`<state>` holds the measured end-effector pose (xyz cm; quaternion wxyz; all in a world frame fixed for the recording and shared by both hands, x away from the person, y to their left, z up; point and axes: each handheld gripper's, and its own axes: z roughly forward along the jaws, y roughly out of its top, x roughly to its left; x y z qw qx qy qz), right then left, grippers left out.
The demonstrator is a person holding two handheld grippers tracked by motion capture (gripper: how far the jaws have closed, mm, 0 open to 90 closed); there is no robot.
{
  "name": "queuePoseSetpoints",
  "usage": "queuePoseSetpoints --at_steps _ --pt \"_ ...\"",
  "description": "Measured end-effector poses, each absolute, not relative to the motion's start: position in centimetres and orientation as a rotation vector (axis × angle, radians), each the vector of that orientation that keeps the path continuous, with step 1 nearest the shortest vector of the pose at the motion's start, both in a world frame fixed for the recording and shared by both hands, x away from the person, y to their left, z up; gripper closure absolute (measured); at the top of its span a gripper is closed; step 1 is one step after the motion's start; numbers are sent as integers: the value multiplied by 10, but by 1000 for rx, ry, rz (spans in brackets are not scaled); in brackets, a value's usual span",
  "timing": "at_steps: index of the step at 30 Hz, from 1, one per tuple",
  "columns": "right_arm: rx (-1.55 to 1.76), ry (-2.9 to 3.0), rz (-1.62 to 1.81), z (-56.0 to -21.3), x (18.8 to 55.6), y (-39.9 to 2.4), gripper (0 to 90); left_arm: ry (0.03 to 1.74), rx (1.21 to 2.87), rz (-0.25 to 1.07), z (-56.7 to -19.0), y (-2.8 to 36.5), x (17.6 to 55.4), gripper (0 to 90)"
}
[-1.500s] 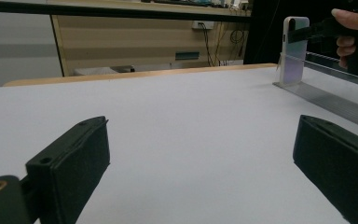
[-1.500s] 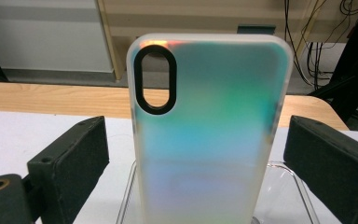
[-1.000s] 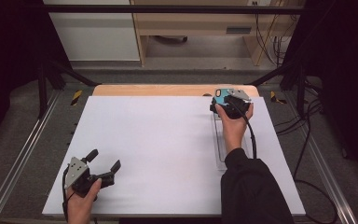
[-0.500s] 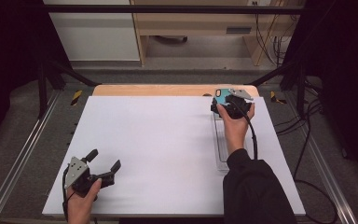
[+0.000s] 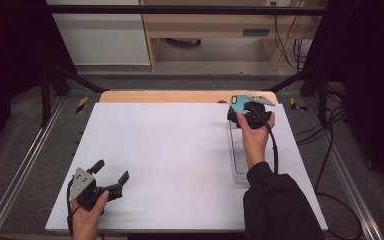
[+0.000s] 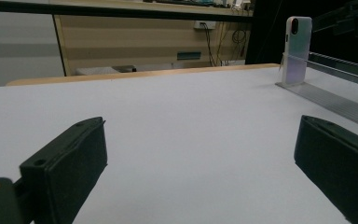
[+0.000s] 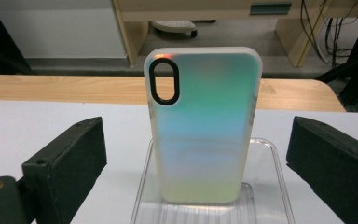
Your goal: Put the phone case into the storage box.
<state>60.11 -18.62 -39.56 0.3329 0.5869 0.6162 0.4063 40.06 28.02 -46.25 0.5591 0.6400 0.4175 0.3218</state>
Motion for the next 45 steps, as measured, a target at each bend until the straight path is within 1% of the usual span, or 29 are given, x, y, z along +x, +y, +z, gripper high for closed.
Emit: queuePoseSetpoints --at_steps 12,17,25,45 --pt "1538 1604 1147 -390 584 -197 61 982 1512 776 -463 282 401 20" --pt "1530 1584 1210 -382 571 -205 62 974 1519 790 -462 281 398 20" --pt "1550 1564 1292 -380 552 -220 61 964 1531 799 -463 279 396 16" --pt "1448 1602 1434 -364 521 -229 64 978 1516 788 -463 285 396 14"
